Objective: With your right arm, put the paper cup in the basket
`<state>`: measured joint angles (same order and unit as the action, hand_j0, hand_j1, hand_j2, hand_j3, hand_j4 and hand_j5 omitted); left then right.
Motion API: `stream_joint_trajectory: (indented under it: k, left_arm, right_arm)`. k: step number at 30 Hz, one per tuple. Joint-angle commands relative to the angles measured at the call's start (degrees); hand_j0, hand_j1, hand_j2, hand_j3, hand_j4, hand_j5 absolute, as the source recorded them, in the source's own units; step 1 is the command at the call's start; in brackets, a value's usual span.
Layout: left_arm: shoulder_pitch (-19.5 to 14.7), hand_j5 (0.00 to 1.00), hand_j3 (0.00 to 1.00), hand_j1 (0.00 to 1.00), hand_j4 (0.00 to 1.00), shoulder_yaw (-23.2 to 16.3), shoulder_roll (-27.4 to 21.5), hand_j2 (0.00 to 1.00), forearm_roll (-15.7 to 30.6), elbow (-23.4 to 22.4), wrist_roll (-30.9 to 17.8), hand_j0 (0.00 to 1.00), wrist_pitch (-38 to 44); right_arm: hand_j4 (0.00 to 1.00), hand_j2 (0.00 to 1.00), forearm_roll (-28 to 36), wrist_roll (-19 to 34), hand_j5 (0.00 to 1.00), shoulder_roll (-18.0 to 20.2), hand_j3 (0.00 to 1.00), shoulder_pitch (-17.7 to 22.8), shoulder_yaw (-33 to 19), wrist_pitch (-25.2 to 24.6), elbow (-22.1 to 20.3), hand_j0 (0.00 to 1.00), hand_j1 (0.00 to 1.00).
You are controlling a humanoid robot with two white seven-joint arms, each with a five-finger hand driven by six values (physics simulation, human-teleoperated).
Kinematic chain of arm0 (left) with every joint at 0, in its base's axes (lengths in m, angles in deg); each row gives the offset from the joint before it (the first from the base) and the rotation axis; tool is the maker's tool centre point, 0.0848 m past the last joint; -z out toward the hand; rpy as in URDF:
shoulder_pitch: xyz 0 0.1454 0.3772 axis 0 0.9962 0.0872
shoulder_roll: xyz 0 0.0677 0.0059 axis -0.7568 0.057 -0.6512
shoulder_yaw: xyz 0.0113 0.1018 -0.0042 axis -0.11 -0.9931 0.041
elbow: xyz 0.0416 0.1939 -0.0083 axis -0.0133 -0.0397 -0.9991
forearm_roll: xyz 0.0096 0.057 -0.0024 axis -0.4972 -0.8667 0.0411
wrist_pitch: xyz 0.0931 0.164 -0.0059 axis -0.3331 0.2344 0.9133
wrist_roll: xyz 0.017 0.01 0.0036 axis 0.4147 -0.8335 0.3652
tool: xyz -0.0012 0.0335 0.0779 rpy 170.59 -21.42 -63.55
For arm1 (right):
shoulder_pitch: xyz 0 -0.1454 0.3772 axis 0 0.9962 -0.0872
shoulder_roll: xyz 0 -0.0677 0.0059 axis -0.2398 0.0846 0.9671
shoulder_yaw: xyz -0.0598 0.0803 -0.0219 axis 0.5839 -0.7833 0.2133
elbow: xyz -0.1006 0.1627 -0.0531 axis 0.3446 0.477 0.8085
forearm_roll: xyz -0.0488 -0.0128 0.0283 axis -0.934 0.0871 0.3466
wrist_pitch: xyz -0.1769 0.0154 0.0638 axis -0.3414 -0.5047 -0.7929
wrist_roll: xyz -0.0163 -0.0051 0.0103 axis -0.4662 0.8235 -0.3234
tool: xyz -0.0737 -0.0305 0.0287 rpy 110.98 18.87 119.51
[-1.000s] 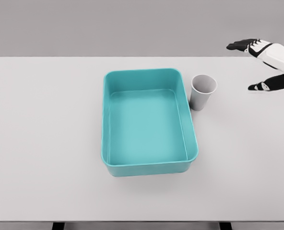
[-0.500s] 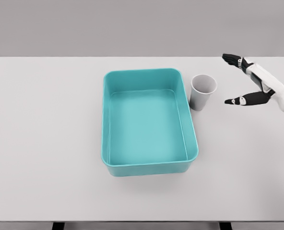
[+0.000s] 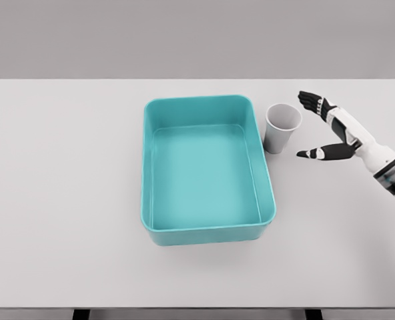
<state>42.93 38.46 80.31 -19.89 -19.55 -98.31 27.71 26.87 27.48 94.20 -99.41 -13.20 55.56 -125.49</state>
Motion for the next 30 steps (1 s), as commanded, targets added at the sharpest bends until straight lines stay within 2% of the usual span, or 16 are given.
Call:
stream_joint_trajectory:
  k: [1,6,10,22,30]
  left_arm:
    - [0.0,1.00,1.00,1.00,1.00,0.0,0.0,1.00,0.0,0.0,0.0,1.00,0.0]
    - [0.0,1.00,1.00,1.00,1.00,0.0,0.0,1.00,0.0,0.0,0.0,1.00,0.0]
    - [0.0,1.00,1.00,1.00,1.00,0.0,0.0,1.00,0.0,0.0,0.0,1.00,0.0]
    - [0.0,1.00,1.00,1.00,1.00,0.0,0.0,1.00,0.0,0.0,0.0,1.00,0.0]
    - [0.0,1.00,1.00,1.00,1.00,0.0,0.0,1.00,0.0,0.0,0.0,1.00,0.0]
  right_arm:
    - [1.00,1.00,0.3,-0.1,1.00,-1.1,1.00,0.0,-0.1,0.0,2.0,1.00,1.00]
    - [1.00,1.00,0.7,-0.1,1.00,-2.2,1.00,-0.2,-0.1,0.0,3.7,1.00,1.00]
    - [1.00,1.00,4.6,-0.2,1.00,-3.2,1.00,-0.2,0.0,-0.6,4.4,1.00,1.00]
    - [1.00,1.00,5.3,-0.2,1.00,-7.0,1.00,-1.8,1.2,-1.4,6.4,1.00,1.00]
    - [1.00,1.00,5.3,-0.2,1.00,-7.7,1.00,-2.3,1.4,-1.3,6.6,1.00,1.00]
